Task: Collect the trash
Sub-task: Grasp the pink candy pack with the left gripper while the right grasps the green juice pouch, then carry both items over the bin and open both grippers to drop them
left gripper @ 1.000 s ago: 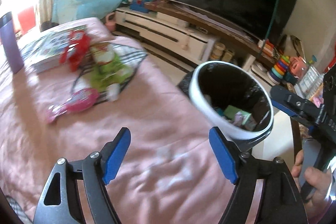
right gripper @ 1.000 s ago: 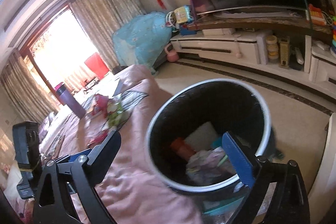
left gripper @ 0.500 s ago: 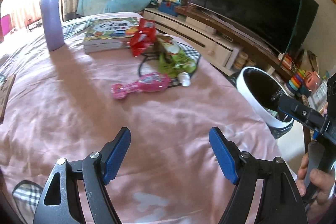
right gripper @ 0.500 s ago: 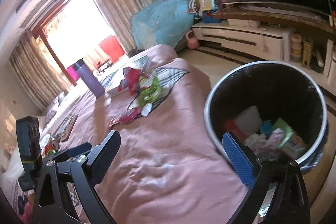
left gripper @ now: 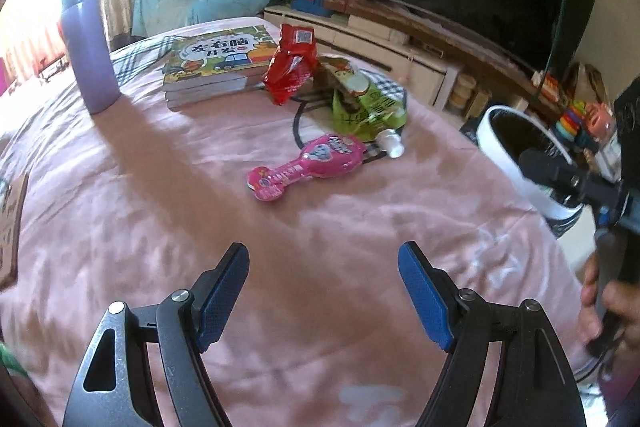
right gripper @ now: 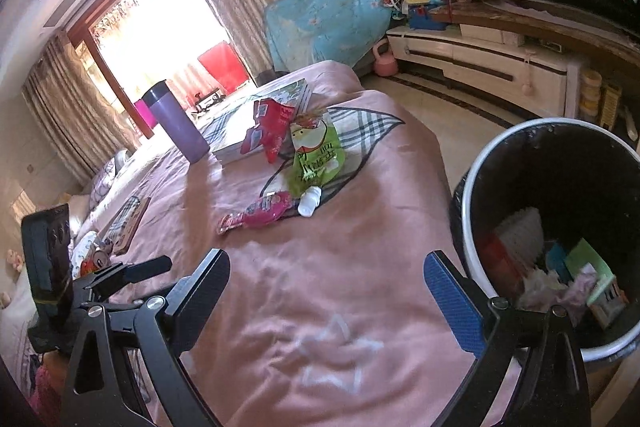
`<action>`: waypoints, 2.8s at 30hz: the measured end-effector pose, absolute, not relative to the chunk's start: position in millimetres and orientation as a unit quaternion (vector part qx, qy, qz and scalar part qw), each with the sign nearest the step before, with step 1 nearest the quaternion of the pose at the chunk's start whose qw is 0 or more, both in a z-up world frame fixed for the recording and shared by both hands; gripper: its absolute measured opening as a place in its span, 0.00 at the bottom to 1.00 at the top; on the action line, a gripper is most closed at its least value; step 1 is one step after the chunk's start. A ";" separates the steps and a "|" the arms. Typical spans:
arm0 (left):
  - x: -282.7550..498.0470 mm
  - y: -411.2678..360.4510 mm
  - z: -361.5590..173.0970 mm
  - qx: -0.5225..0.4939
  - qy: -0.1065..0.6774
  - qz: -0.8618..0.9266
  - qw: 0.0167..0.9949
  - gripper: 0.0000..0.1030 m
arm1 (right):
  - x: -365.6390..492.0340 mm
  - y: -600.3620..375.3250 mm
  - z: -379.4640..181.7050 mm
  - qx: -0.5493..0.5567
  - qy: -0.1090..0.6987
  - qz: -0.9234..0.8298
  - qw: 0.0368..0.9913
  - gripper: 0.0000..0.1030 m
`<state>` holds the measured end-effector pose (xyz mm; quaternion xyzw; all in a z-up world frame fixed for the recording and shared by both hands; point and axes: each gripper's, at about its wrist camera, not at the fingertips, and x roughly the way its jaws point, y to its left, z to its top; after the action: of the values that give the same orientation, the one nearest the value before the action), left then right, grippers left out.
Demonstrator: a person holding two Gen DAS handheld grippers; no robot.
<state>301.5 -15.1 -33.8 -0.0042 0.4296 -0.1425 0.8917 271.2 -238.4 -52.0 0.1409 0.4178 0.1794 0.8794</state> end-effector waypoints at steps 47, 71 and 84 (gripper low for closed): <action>335.5 -37.0 -64.0 -0.033 0.450 -0.220 0.865 0.18 | 313.7 -242.3 -61.8 0.179 0.435 0.202 0.859 0.45; 253.1 -123.5 -18.2 -0.027 0.411 -0.235 0.880 0.18 | 195.9 -332.4 -53.8 0.215 0.406 0.131 0.879 0.45; 247.4 -162.1 -1.3 0.009 0.394 -0.252 0.884 0.18 | 177.8 -365.6 -44.1 0.223 0.386 0.106 0.889 0.45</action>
<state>247.4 -162.1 -1.3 0.0085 0.3942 -0.2522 0.8837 177.8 -365.6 -44.1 0.2230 0.3863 0.1058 0.8887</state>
